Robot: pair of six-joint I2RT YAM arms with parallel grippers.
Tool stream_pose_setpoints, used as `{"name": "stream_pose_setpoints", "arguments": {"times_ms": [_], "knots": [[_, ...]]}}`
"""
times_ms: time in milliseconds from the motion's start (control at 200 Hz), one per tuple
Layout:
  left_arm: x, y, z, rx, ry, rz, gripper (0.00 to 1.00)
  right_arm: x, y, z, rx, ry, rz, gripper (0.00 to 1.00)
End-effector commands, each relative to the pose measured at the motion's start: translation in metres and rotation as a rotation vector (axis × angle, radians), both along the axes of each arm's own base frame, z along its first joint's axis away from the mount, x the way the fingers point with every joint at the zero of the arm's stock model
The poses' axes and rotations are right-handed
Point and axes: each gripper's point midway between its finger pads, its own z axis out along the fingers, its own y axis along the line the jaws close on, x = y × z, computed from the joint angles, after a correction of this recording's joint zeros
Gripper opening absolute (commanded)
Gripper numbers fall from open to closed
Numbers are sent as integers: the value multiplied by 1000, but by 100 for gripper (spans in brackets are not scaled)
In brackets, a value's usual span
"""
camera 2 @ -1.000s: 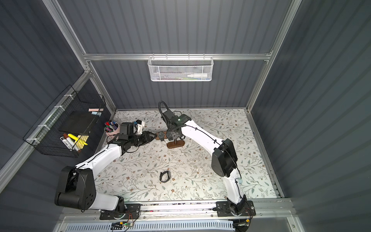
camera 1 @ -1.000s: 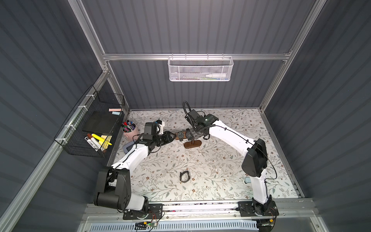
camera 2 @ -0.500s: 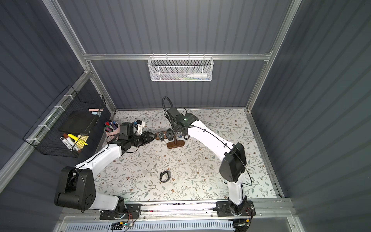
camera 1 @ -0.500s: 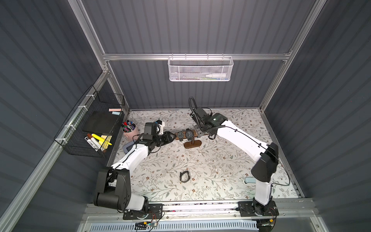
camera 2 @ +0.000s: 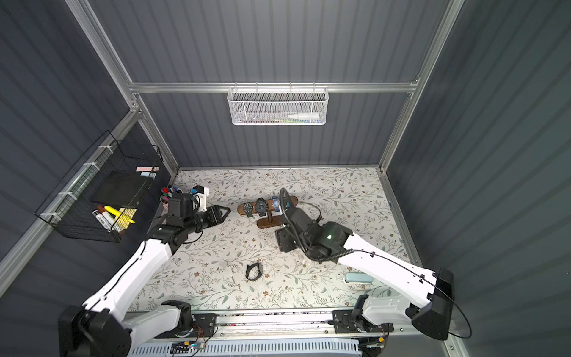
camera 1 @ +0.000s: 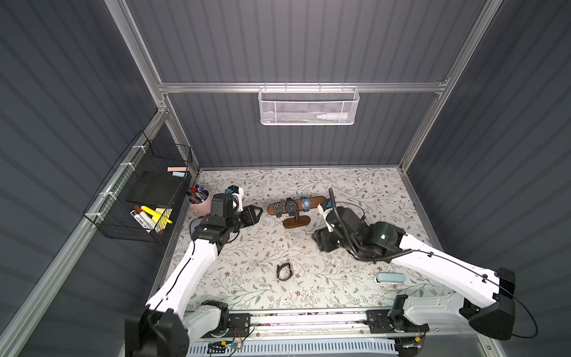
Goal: Place watch on stand
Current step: Pick up the watch at the center of the board.
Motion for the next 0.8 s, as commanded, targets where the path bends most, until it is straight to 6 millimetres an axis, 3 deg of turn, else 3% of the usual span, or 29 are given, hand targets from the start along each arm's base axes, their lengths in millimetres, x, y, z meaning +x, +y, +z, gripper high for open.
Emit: {"name": "stream_pose_setpoints", "arguments": {"times_ms": [0, 100, 225, 360, 595, 795], "knots": [[-45, 2, -48, 8, 195, 33, 44, -20, 33, -23, 84, 117, -26, 68], [-71, -9, -61, -12, 268, 13, 43, -33, 51, -49, 13, 170, -27, 69], [-93, -13, -83, 60, 337, 35, 42, -36, 62, -72, -23, 200, -66, 69], [-115, -30, -105, 134, 385, 6, 40, -36, 56, -86, -28, 197, -90, 70], [-141, -50, -148, 228, 454, -52, 36, -39, 33, -88, -25, 184, -123, 71], [-143, -57, -161, 256, 447, -60, 36, -39, 28, -83, -14, 167, -121, 72]]}}
